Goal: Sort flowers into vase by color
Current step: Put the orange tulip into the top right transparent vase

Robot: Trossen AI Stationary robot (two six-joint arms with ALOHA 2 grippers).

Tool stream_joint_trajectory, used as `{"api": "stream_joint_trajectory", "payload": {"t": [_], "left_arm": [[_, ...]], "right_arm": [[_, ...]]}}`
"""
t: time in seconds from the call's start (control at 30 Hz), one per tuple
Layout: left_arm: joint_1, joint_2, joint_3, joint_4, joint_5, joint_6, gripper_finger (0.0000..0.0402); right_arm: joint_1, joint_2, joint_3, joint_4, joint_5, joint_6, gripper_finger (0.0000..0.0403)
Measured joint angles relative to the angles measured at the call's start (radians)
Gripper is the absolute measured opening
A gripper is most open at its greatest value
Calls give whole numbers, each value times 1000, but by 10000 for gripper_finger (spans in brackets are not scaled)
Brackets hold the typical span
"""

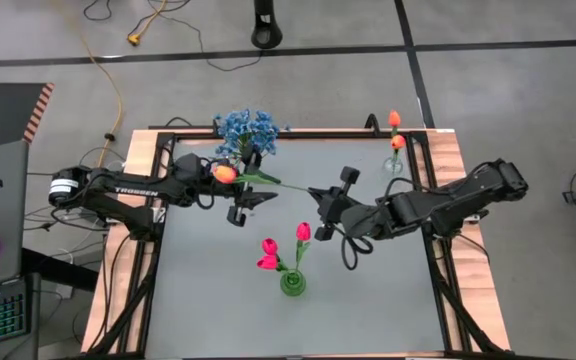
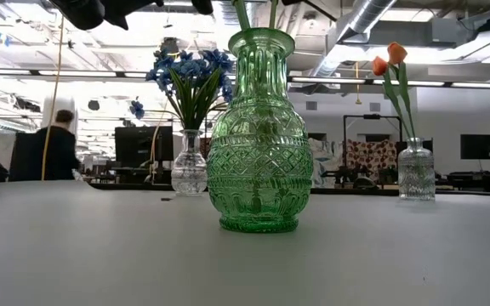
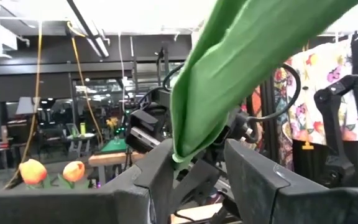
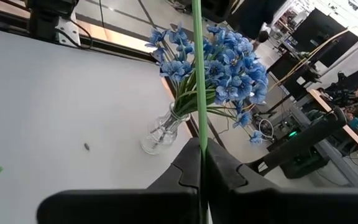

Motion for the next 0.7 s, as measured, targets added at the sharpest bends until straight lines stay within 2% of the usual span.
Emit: {"api": "stream_joint_trajectory", "payload": {"t": [0.2, 0.47, 0.7], "left_arm": [[-6, 0, 0, 0, -56, 1, 109], [-6, 0, 0, 0, -84, 1, 9], [-6, 0, 0, -2, -94, -11, 3]], "right_arm": [[0, -3, 0, 5, 0, 0, 35], [0, -3, 0, 6, 0, 0, 45], [0, -3, 0, 5, -1, 0, 46]]}}
